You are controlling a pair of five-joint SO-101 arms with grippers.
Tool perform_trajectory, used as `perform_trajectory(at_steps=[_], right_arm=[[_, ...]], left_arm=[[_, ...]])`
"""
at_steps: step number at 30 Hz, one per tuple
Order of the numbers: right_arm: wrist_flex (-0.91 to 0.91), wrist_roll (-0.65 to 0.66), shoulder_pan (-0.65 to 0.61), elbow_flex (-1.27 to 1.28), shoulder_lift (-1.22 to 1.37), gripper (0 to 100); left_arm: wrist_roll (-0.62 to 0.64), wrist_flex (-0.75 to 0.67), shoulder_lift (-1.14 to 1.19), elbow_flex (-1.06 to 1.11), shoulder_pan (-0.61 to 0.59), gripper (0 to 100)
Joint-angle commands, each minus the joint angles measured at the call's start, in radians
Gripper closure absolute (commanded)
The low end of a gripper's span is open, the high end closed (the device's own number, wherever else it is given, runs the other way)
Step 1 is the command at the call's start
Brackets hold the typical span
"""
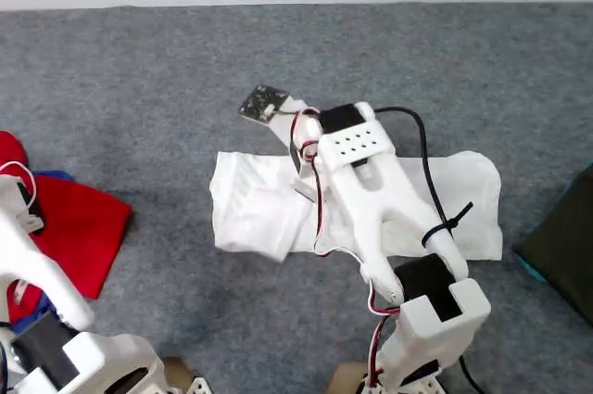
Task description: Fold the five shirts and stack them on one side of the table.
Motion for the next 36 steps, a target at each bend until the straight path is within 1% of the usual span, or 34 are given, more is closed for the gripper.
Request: perform_trajectory(at_steps=[1,3,8,14,16,20,23,25,30,36], right_arm=[[-0.007,-0.009,0.01,-0.054,0.013,84.5],[0.005,-0.009,0.005,-0.057,0.019,84.6],[0.156,-0.008,-0.054,-0.081,-0.033,84.8],[0.349,-0.003,-0.153,-0.078,-0.131,84.8],[0.409,0.02,-0.183,-0.078,-0.159,84.6],[0.469,0.02,-0.246,-0.075,-0.206,84.5],[0.46,0.015,-0.317,-0.023,-0.228,84.4],[0.429,-0.028,-0.374,0.04,-0.232,84.4],[0.294,-0.121,-0.498,0.216,-0.26,84.4],[0.125,-0.187,-0.581,0.351,-0.259,84.4]], left_arm=[[-0.012,-0.017,-0.048,-0.004,-0.002,93],[-0.012,-0.017,-0.048,-0.004,-0.002,93],[-0.014,-0.017,-0.048,-0.004,-0.002,93],[-0.014,-0.017,-0.048,-0.004,-0.002,93],[-0.014,-0.017,-0.048,-0.004,-0.002,93],[-0.014,-0.017,-0.048,-0.004,-0.002,93],[-0.014,-0.017,-0.048,-0.004,-0.002,93],[-0.012,-0.017,-0.048,-0.004,-0.002,93],[-0.012,-0.017,-0.048,-0.004,-0.006,93],[-0.012,-0.015,-0.048,-0.004,-0.006,93]])
